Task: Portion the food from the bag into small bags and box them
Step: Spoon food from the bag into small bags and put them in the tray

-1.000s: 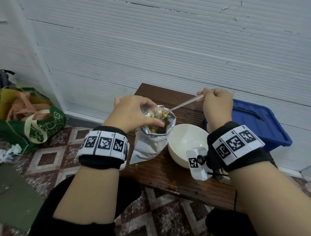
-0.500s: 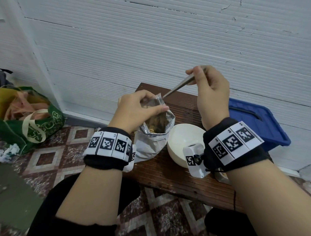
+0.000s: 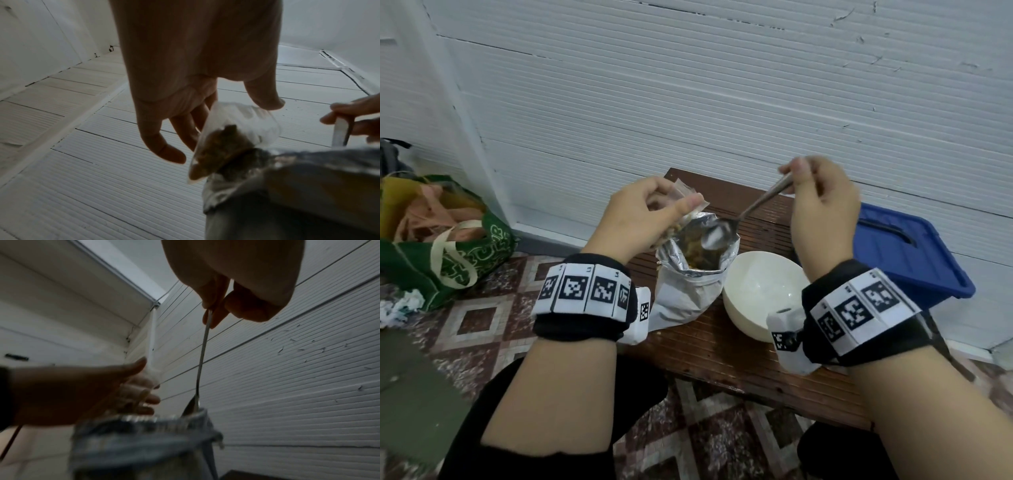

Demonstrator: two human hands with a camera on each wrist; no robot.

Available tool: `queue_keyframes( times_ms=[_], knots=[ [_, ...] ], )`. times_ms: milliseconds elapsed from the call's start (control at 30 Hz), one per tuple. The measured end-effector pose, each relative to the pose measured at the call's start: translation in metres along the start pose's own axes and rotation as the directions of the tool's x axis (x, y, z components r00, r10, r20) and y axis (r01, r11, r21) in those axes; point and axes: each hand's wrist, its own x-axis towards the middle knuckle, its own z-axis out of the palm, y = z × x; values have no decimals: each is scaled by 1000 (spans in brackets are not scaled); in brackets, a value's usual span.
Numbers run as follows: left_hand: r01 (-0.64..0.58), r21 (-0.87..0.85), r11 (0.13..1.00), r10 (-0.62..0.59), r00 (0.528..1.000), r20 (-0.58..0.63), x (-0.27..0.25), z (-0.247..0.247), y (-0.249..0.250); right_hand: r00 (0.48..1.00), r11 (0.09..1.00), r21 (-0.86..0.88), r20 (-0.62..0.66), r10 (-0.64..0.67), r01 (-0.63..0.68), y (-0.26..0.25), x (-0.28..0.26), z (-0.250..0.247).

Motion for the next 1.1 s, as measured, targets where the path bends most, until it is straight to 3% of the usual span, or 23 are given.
queue_keyframes(
  times_ms=[67,167,267,500,733,900,1100],
  knots=[
    [-5,47,999,3,1000,26,-1,2,0,985,992,-87,150,-82,96,8,-11,8],
    [5,70,998,-5,1000,7,0,3,0,902,916,-231,364,-232,329,22,-29,22],
    [12,53,999,-12,1000,7,1,2,-1,846,859,-287,464,-263,424,33,-44,32],
    [8,49,999,-7,1000,-14,4,4,-5,935,976,-198,354,-20,96,29,-38,29],
    [19,56,998,-18,1000,-12,1,2,-3,924,963,-74,270,269,-259,25,-39,30],
    [-4,57,998,5,1000,-21,-1,-2,0,916,922,-43,100,388,-386,28,-33,28],
    [-6,112,994,7,1000,-6,-3,-13,4,909,908,-54,-44,414,-416,29,-17,16]
  ],
)
